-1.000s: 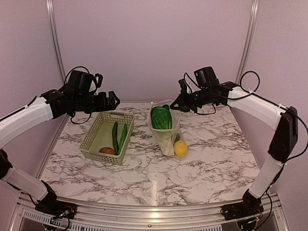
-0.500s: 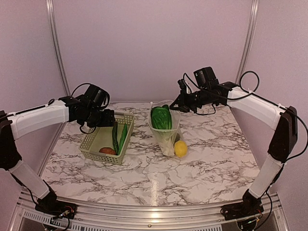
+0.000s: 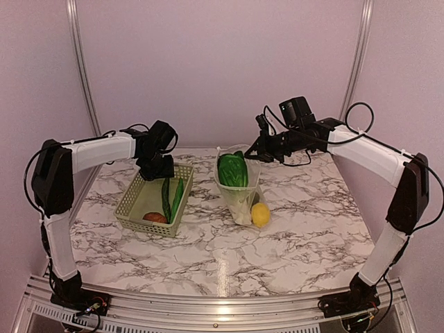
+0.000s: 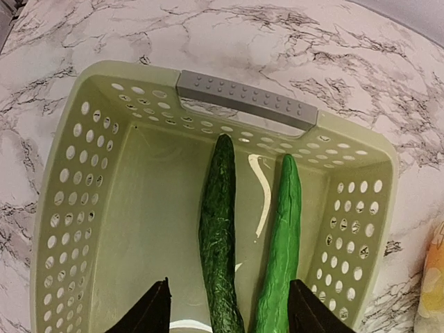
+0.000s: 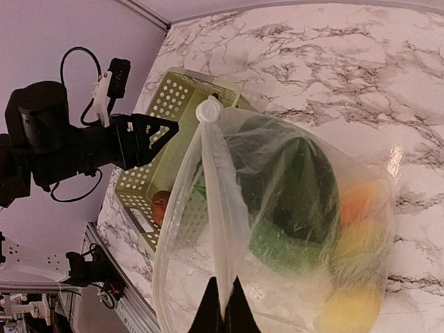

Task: Place the food in the zip-top bag and seal the zipper
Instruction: Pick up the fake vegetable from the bin.

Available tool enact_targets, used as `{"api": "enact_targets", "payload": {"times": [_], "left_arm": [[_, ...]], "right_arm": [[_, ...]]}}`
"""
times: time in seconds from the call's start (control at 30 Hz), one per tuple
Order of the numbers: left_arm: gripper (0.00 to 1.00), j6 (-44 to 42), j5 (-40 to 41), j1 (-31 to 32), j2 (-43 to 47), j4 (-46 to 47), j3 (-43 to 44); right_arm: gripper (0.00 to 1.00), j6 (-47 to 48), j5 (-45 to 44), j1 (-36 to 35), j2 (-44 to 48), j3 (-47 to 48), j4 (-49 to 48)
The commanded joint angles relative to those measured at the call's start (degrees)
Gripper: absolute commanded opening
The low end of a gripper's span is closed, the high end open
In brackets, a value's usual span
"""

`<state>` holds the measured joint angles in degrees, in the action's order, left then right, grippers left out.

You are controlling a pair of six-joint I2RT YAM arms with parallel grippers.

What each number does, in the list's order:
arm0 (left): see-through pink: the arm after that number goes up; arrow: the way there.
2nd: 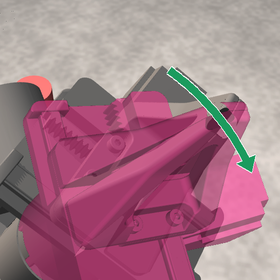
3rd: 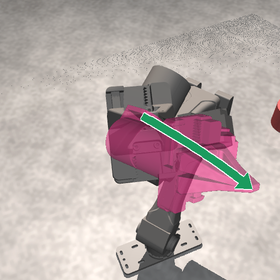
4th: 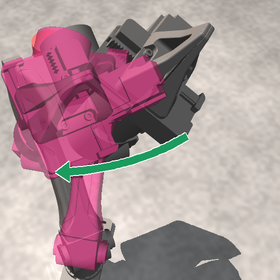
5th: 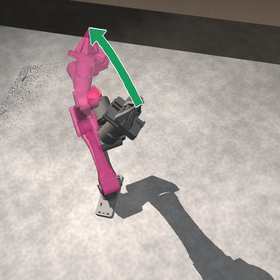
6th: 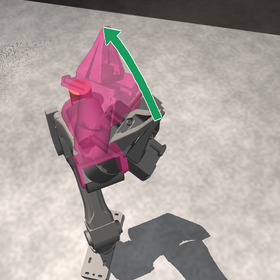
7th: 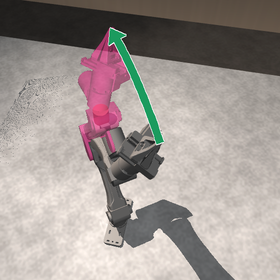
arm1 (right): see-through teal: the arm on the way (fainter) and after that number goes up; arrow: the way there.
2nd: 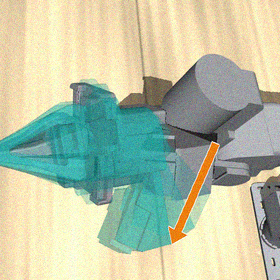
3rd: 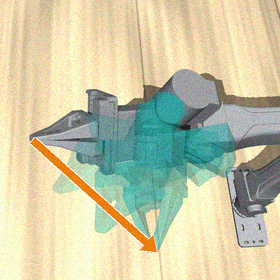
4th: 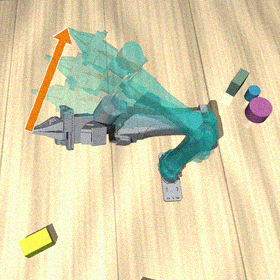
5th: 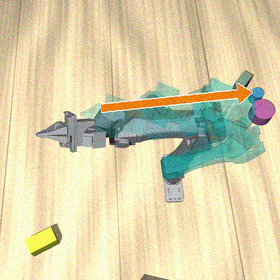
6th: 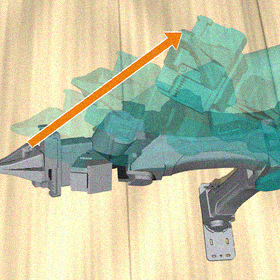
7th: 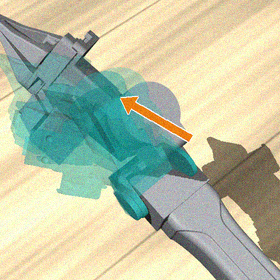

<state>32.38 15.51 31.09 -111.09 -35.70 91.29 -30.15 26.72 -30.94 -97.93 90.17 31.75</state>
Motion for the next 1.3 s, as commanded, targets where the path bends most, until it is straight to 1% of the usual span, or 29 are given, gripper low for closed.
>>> {"api": "enact_targets", "payload": {"times": [0.0, 0.33, 0.47, 0.7, 1.0, 1.2, 1.27], "left_arm": [[0.58, -0.7, 0.2, -1.7, -5.1, -4.2, 4.6], [0.53, -2.9, -1.9, -5.2, -13.0, -4.6, 10.7], [0.50, -4.0, -2.8, -5.9, -15.8, -5.1, 13.0], [0.48, -5.8, -4.4, -6.1, -19.9, -5.4, 16.5], [0.35, -6.3, -5.8, -6.8, -21.5, -5.3, 16.9], [0.34, -6.4, -6.8, -7.1, -22.3, -6.1, 16.9], [0.35, -6.3, -7.3, -7.1, -21.8, -6.4, 17.3]], "right_arm": [[0.00, 0.7, 0.4, 0.6, 1.3, 0.7, 0.7], [0.00, -0.1, 0.9, 0.5, 1.1, 0.6, 1.0], [0.00, -0.3, 1.0, 0.5, 0.9, 0.6, 1.2], [0.00, -0.5, 1.1, 0.6, 1.0, 0.1, 1.2], [0.00, -0.9, 1.0, 0.5, 1.3, -1.0, 0.9], [0.00, -1.3, 1.6, 0.5, 0.9, -0.5, 1.0], [0.00, -1.1, 1.6, 0.5, 0.8, -0.1, 1.4]]}}
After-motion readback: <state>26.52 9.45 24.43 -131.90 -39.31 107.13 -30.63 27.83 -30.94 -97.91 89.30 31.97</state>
